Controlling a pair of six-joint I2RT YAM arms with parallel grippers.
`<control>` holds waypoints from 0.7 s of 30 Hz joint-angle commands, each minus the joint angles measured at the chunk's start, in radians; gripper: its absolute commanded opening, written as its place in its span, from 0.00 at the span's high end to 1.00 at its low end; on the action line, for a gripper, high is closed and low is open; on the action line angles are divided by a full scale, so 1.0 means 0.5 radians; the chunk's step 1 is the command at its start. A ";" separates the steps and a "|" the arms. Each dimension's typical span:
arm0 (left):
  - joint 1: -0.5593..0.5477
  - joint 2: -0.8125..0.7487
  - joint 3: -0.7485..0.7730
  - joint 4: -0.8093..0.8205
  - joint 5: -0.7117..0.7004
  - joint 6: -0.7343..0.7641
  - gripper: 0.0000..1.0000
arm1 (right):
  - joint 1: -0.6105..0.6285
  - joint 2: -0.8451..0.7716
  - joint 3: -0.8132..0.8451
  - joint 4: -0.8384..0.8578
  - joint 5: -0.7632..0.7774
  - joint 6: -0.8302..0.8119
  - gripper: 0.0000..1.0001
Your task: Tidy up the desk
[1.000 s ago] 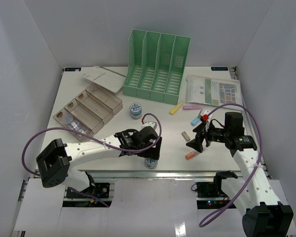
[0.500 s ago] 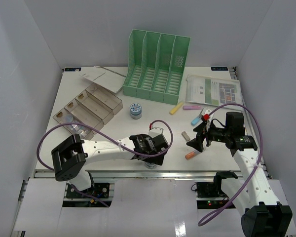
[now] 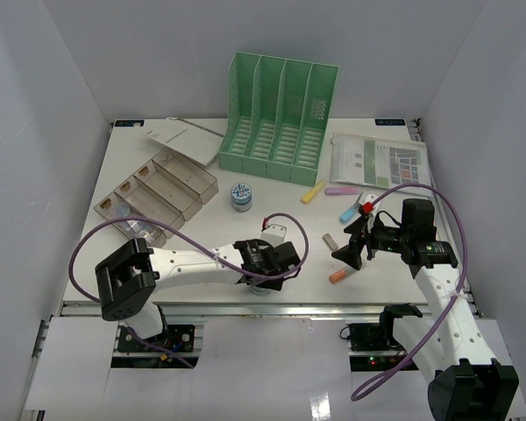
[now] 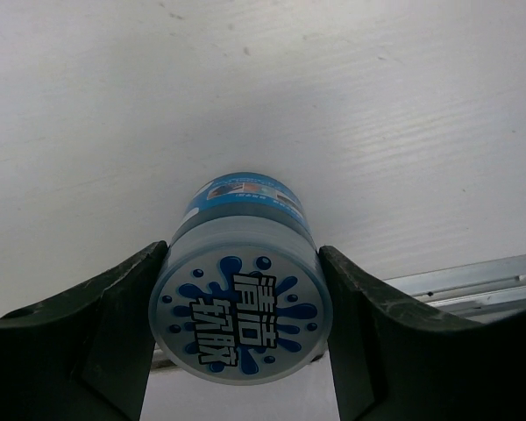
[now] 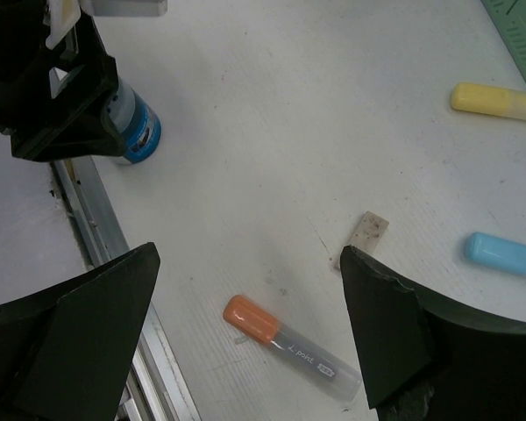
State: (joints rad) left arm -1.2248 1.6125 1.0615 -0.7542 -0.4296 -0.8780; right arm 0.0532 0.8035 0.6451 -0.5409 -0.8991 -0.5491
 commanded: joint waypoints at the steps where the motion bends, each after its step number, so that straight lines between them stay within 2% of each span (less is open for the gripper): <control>1: 0.386 -0.438 -0.034 -0.053 -0.177 0.135 0.87 | -0.009 -0.046 -0.009 0.085 -0.066 0.006 0.10; 5: 1.271 -0.902 -0.148 0.214 0.212 0.548 0.92 | -0.014 -0.067 -0.020 0.091 -0.071 0.000 0.10; 6: 1.380 -0.926 -0.106 0.232 0.233 0.589 0.93 | -0.014 -0.072 -0.020 0.091 -0.075 0.000 0.10; 10: 1.938 -0.848 0.087 0.326 0.404 0.788 0.94 | -0.015 -0.079 -0.020 0.091 -0.085 0.000 0.10; 13: 2.361 -0.585 0.228 0.401 0.574 0.832 0.95 | -0.017 -0.100 -0.021 0.088 -0.089 0.001 0.10; 16: 2.586 -0.367 0.373 0.455 0.629 0.829 0.95 | -0.015 -0.129 -0.027 0.089 -0.092 0.000 0.10; 21: 2.700 -0.063 0.589 0.455 0.553 0.833 0.95 | -0.019 -0.153 -0.028 0.091 -0.095 0.004 0.10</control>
State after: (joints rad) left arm 0.1047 1.5287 1.2518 -0.5488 -0.1757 -0.4876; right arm 0.0485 0.7402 0.6388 -0.5203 -0.9207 -0.5499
